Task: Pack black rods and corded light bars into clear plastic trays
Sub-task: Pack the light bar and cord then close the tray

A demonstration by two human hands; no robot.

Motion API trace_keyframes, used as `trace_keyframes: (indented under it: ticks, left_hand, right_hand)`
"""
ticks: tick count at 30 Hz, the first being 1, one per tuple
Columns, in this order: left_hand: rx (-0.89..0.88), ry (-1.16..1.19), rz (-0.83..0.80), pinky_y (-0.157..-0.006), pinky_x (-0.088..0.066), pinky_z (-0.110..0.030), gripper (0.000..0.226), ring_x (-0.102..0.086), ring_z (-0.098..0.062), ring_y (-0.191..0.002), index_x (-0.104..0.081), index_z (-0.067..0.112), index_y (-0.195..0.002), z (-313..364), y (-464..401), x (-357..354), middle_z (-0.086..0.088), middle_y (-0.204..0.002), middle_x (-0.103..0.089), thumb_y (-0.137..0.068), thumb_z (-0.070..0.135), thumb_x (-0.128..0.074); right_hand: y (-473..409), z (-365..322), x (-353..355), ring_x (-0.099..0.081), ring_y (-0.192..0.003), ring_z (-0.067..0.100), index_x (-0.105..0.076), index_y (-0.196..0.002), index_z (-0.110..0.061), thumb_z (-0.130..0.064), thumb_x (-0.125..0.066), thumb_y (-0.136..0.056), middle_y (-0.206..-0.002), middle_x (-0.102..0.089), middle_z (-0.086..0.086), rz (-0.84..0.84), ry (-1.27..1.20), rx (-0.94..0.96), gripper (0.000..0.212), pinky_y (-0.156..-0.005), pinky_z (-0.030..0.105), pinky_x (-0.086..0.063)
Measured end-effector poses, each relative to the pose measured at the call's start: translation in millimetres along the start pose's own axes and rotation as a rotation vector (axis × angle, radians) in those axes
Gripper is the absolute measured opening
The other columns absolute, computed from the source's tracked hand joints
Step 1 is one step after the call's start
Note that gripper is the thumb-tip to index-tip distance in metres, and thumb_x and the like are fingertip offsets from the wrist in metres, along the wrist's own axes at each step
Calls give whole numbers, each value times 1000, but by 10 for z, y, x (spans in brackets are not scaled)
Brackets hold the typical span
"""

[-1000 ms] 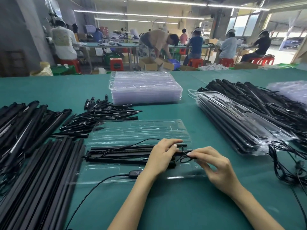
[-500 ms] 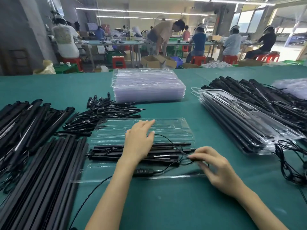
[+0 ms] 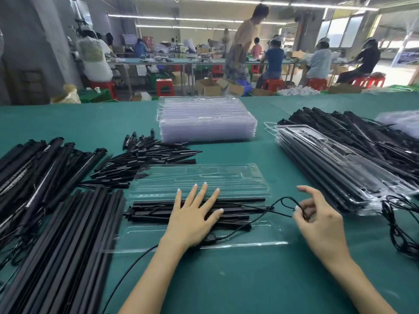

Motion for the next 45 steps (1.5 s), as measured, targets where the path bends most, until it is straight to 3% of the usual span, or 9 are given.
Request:
trace_keyframes:
  ticks: [4, 8, 11, 15, 22, 29, 35, 41, 45]
  left_hand:
    - [24, -28, -41, -108, 23, -58, 54, 23, -11, -143, 20, 52, -138, -5, -24, -5, 11, -156, 21, -93, 64, -8]
    - [52, 3, -67, -99, 21, -69, 56, 21, -9, -143, 15, 54, -142, -5, -23, -12, 15, -156, 20, -92, 66, -9]
    - [47, 6, -50, -100, 18, -70, 52, 21, -9, -143, 13, 57, -140, -1, -10, -14, 16, -156, 19, -93, 64, -8]
    - [24, 49, -42, -98, 20, -70, 43, 21, -12, -144, -1, 67, -136, 15, -12, -12, 14, -157, 17, -95, 62, -9]
    - [15, 61, -31, -94, 23, -72, 41, 21, -15, -144, -12, 66, -136, 23, -23, -13, 10, -159, 15, -96, 60, -11]
    - [12, 48, -12, -96, 22, -71, 40, 20, -14, -145, -8, 67, -136, 34, 6, -12, 9, -159, 15, -96, 60, -10]
    - [9, 53, -25, -96, 22, -71, 40, 20, -15, -145, -9, 67, -136, 39, -2, -18, 10, -158, 16, -97, 59, -10]
    - [12, 54, -10, -97, 22, -70, 40, 20, -14, -144, -8, 67, -136, 26, 1, -15, 10, -159, 15, -97, 59, -10]
    - [8, 63, -6, -97, 23, -70, 39, 20, -13, -144, -8, 68, -135, 32, -7, -24, 10, -159, 15, -97, 59, -10]
  right_hand:
    - [35, 31, -24, -54, -54, 8, -63, -91, -39, -1, -62, -80, -67, -61, -2, -74, -193, -184, 40, -62, 7, -42]
    - [111, 85, -224, -67, -58, 12, -77, -83, -23, 0, -56, -90, -77, -68, -1, -202, -509, -402, 32, -81, 40, -57]
    - [116, 62, -295, -71, -69, 15, -76, -95, -13, 13, -45, -90, -88, -71, 8, -265, -753, -490, 40, -81, 33, -58]
    - [84, -20, -173, -70, -82, 9, -71, -106, -24, 17, -57, -82, -88, -75, -1, -319, -528, -264, 49, -79, 16, -53]
    - [24, 12, -40, -59, -110, 8, -72, -108, -29, 7, -43, -90, -109, -71, -11, -419, -535, -258, 49, -85, 28, -42]
    - [-6, -238, 147, -53, -73, 7, -68, -109, -27, 10, -72, -76, -92, -68, -13, -153, -76, 351, 50, -77, 14, -41]
    - [189, -386, 151, -50, -79, 17, -76, -99, -20, 7, -39, -90, -97, -72, -8, -6, 371, 986, 47, -74, 32, -40]
    - [265, -438, 7, -52, -96, 23, -69, -67, -16, -1, -45, -88, -135, -52, 8, -214, 375, 1044, 35, -71, 38, -49]
    - [309, -581, -94, -64, -90, 27, -59, -60, -7, 0, -45, -85, -118, -66, 7, -278, 413, 1135, 29, -73, 34, -54]
Point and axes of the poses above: each hand's wrist, its own y-axis away from the middle knuckle, its own x-axis out of the back of the hand, z = x × y, the point moved 6 cm from there along -y, towards the middle knuckle
